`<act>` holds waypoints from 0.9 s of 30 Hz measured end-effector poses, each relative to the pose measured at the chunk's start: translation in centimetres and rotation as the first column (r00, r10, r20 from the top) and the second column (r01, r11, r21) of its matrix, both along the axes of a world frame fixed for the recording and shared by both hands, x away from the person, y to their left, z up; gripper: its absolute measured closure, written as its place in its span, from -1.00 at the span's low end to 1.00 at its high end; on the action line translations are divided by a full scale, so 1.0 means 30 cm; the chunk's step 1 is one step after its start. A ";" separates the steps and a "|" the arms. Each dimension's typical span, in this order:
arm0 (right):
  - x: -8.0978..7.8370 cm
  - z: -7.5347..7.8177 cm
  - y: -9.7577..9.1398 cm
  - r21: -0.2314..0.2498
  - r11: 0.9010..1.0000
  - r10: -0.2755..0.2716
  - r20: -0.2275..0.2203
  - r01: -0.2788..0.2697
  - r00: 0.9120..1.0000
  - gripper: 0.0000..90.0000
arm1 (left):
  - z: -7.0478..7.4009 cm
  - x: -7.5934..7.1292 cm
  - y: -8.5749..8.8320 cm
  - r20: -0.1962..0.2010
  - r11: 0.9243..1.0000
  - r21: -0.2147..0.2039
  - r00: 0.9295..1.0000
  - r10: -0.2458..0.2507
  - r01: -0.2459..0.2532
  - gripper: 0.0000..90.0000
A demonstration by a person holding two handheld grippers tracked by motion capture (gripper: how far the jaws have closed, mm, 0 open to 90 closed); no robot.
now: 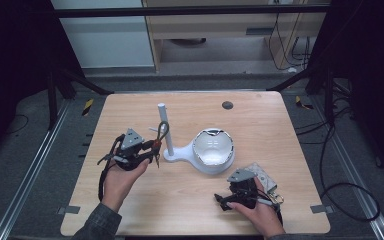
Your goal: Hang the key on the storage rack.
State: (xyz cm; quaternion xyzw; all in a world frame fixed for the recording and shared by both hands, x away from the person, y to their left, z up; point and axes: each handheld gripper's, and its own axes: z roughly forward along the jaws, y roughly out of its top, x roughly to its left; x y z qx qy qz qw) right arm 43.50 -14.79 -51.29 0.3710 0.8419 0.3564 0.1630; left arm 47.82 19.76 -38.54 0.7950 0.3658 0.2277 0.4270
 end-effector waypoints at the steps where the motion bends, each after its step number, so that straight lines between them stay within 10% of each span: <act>1: 0.000 0.000 0.000 0.000 1.000 0.000 0.000 0.000 1.000 -0.99 | -0.001 0.000 0.000 -0.001 1.000 0.000 1.000 0.000 0.000 0.47; 27: -0.001 0.000 0.000 0.003 1.000 0.000 -0.001 0.000 1.000 -0.99 | -0.046 0.052 -0.050 -0.018 1.000 -0.016 1.000 0.025 -0.025 0.46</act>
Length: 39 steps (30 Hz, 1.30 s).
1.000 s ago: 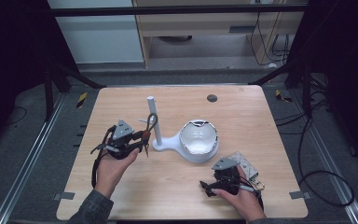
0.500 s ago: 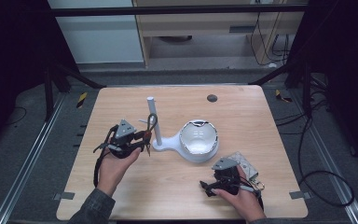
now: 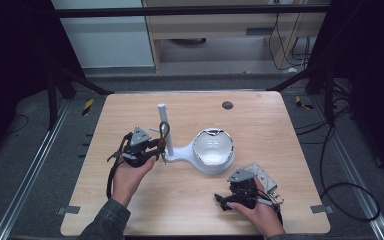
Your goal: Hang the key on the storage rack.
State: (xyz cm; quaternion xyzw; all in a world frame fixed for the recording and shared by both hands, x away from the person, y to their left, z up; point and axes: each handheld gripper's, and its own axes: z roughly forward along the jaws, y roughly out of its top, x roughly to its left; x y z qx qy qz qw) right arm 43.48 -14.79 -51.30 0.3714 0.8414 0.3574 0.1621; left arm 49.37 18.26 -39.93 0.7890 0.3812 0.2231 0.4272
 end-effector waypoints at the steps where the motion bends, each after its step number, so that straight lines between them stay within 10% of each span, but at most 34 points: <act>1: 0.000 0.000 0.000 0.000 1.000 0.000 0.000 0.000 1.000 -0.99 | -0.001 0.000 0.001 0.002 1.000 -0.001 1.000 0.003 -0.003 0.46; 6: 0.000 0.000 0.000 0.001 1.000 -0.001 -0.001 0.001 1.000 -0.99 | -0.002 -0.002 0.005 0.003 1.000 -0.005 1.000 0.003 -0.003 0.42; 14: 0.000 0.000 -0.001 -0.002 1.000 0.000 0.003 0.000 1.000 -0.99 | -0.025 -0.032 0.038 0.013 0.999 0.034 0.999 0.032 -0.032 -0.24; 26: -0.006 0.011 -0.006 -0.018 0.999 0.027 -0.007 -0.027 1.000 -0.88 | -0.211 -0.038 0.216 -0.063 0.990 0.074 0.990 0.128 -0.123 -0.77; 32: -0.028 0.101 -0.027 -0.020 0.999 0.034 0.066 -0.033 0.997 -0.85 | -0.275 -0.039 0.288 -0.088 0.986 0.082 0.985 0.151 -0.144 -0.79; 39: -0.007 0.204 -0.103 -0.090 0.996 -0.023 0.038 0.027 0.999 -0.84 | -0.323 -0.035 0.318 -0.143 0.984 0.098 0.977 0.160 -0.147 -0.79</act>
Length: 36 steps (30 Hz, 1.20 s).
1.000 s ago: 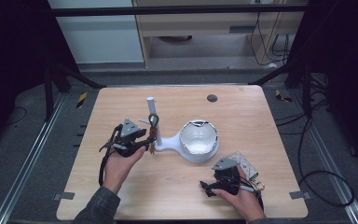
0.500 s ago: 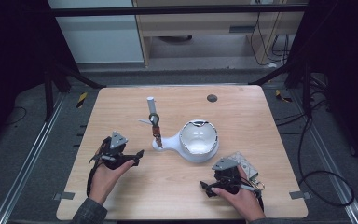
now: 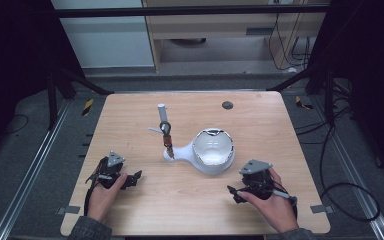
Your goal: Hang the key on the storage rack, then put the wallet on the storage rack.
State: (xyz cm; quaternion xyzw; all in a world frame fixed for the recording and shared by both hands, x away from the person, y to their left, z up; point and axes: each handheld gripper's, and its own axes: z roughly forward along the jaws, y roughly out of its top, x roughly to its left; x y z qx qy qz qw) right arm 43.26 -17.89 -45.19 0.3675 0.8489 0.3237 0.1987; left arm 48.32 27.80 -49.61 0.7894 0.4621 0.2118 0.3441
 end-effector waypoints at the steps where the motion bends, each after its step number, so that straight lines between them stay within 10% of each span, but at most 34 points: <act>1: 0.006 0.010 -0.017 0.005 1.000 -0.013 -0.007 0.013 1.000 -0.84 | 0.000 0.000 0.000 0.006 1.000 -0.009 1.000 0.008 -0.008 -0.79; 21: 0.021 0.012 -0.204 -0.049 0.992 -0.124 -0.132 0.119 0.983 -0.70 | -0.040 0.015 -0.012 -0.024 1.000 0.023 1.000 0.012 -0.011 -0.96; 36: 0.069 -0.063 -0.225 -0.130 0.980 -0.183 -0.297 0.151 0.937 -0.72 | -0.040 0.013 -0.013 -0.026 1.000 0.026 1.000 0.004 -0.004 -0.97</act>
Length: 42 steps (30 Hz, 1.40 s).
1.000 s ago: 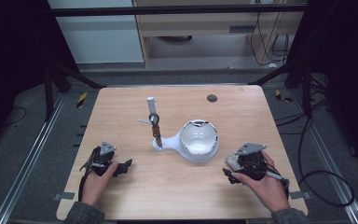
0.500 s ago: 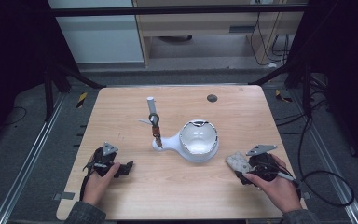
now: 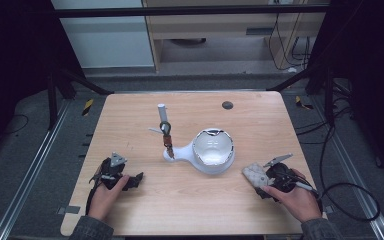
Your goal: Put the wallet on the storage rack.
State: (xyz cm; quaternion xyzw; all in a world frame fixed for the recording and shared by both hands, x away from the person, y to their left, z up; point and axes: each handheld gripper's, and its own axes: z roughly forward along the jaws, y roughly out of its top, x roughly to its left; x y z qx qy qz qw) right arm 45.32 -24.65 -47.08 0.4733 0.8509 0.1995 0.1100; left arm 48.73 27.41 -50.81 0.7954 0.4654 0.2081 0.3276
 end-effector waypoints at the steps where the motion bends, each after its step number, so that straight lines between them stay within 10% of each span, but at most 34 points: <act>1: 0.000 0.000 0.000 0.000 1.000 0.000 0.000 0.000 1.000 -0.72 | 0.000 0.000 0.000 0.001 1.000 0.000 1.000 0.000 0.000 -0.97; 22: 0.028 -0.011 0.011 -0.049 0.999 0.008 -0.103 -0.013 0.995 -0.39 | -0.001 -0.001 -0.004 0.002 1.000 -0.003 1.000 -0.003 0.003 -0.97; 42: 0.009 0.110 0.035 -0.108 0.983 0.148 -0.012 -0.148 0.989 -0.28 | 0.000 -0.003 -0.005 0.000 1.000 0.000 1.000 -0.011 0.011 -0.98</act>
